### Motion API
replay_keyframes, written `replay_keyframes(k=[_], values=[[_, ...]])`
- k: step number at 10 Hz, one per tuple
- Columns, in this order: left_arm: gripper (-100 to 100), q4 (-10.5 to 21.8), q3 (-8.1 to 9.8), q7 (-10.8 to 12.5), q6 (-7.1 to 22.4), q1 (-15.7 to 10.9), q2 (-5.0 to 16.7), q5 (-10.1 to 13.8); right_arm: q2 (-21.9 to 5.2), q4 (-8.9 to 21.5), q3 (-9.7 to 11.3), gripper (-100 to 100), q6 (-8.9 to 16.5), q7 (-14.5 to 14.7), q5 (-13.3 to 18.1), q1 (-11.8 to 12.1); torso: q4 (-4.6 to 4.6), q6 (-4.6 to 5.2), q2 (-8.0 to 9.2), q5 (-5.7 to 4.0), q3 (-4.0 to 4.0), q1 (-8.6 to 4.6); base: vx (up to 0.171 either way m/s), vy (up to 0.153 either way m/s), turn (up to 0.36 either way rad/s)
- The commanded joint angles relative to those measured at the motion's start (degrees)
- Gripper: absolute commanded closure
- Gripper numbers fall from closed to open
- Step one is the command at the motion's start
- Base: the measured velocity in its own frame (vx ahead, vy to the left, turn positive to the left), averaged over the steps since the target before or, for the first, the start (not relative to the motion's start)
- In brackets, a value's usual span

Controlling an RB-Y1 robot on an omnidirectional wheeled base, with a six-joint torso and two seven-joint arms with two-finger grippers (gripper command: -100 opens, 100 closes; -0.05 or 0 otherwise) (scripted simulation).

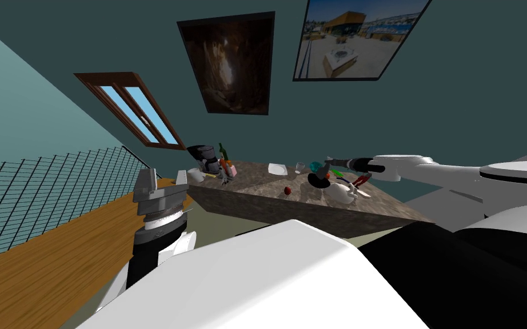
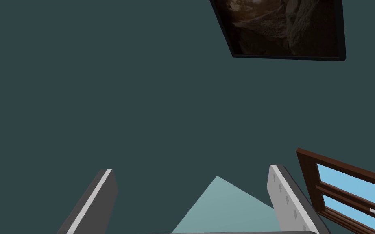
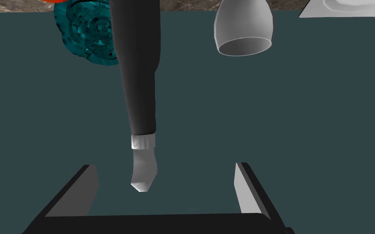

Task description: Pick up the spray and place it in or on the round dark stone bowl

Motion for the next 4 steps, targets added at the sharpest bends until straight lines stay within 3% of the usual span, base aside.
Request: replay_keyframes(k=[1,4], values=[[0,0.0,0.0,0.0,0.0,0.0,0.0,0.0,0.0,0.0,0.0,0,0.0,0.0,0.0,0.0,0.0,0.0,0.0,0.0,0.0,0.0,0.0,0.0,0.0],[0,0.0,0.0,0.0,0.0,0.0,0.0,0.0,0.0,0.0,0.0,0,0.0,0.0,0.0,0.0,0.0,0.0,0.0,0.0,0.0,0.0,0.0,0.0,0.0]])
